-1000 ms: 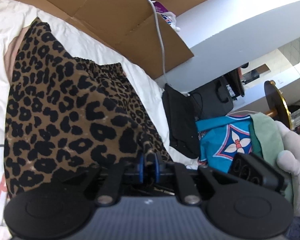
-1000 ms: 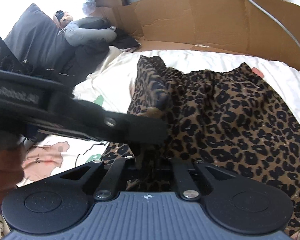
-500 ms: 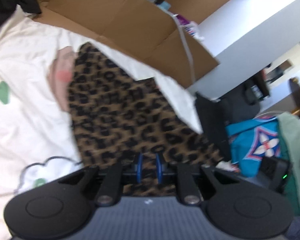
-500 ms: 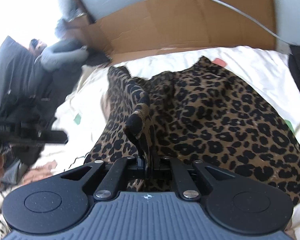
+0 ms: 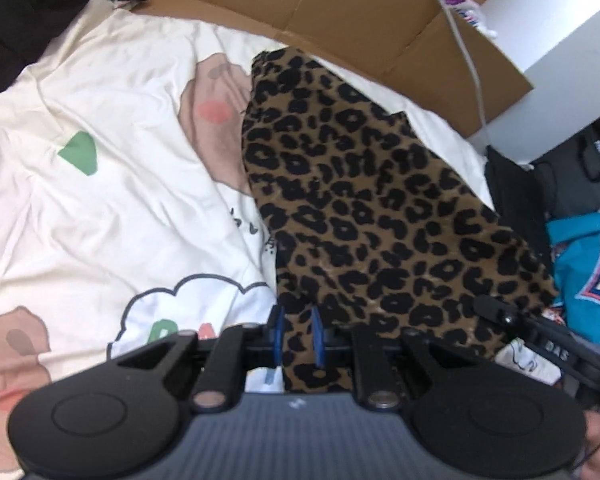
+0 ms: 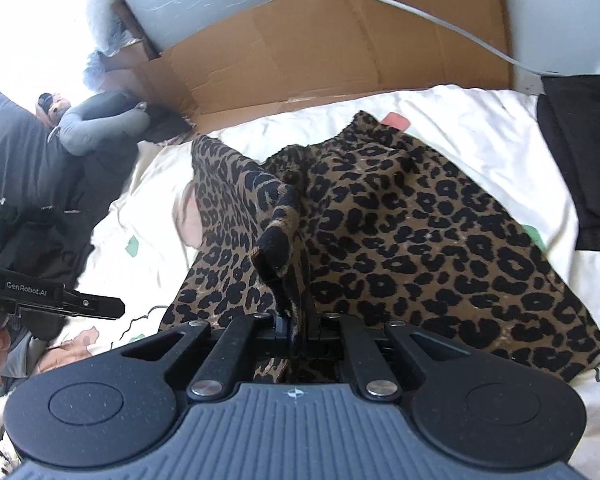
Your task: Fold clothes
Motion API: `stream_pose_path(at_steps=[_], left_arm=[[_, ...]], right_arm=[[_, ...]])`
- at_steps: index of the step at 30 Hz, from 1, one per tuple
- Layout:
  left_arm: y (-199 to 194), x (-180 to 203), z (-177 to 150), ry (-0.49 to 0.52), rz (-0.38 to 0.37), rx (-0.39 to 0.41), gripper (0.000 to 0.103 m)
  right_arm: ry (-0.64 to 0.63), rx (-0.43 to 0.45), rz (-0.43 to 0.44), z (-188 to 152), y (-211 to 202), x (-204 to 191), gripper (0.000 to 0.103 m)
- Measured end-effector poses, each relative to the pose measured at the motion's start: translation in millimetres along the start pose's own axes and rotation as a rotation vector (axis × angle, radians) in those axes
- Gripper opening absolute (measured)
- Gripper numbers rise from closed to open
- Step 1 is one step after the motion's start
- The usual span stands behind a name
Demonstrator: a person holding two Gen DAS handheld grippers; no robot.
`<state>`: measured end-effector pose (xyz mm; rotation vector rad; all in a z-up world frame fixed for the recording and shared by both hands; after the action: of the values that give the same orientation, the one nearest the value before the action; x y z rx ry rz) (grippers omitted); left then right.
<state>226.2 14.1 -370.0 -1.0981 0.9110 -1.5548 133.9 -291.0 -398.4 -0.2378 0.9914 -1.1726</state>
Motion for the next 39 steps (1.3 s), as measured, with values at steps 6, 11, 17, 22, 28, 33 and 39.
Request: stream_pose_path(at_steps=[6, 11, 17, 22, 28, 33, 39], left_arm=[[1, 17, 3, 0.033, 0.054, -0.026, 0.018], [2, 29, 10, 0.054, 0.091, -0.041, 0.021], [13, 38, 11, 0.073, 0.101, -0.049, 0.026], [25, 44, 9, 0.072, 0.093, -0.057, 0.028], [46, 52, 0, 0.099, 0.066, -0.073, 0.028], [54, 60, -6, 0.123, 0.038, -0.080, 0.030], [56, 58, -12, 0.120, 0.018, -0.087, 0.032]], right_arm=[[0.086, 0.034, -0.026, 2, -13, 30, 0.001], [0.138, 0.057, -0.046, 1, -21, 56, 0.001], [0.204, 0.093, -0.050, -5, -31, 87, 0.001], [0.267, 0.120, -0.034, -16, -37, 120, 0.000], [0.319, 0.132, -0.011, -31, -33, 142, 0.001], [0.365, 0.154, -0.001, -35, -36, 152, 0.006], [0.423, 0.162, 0.008, -31, -41, 167, 0.007]])
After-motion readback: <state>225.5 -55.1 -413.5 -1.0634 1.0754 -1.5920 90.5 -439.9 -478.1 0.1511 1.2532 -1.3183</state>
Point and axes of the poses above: each gripper's, at about its wrist camera, not at the fingertips, and y roughly the way its jaws point, x to its right, z to its top, the point moved 9 cm from there along y, roughly the way its jaws point, and after that the axes turned 11 degrees about z, right-handed, at the moved point
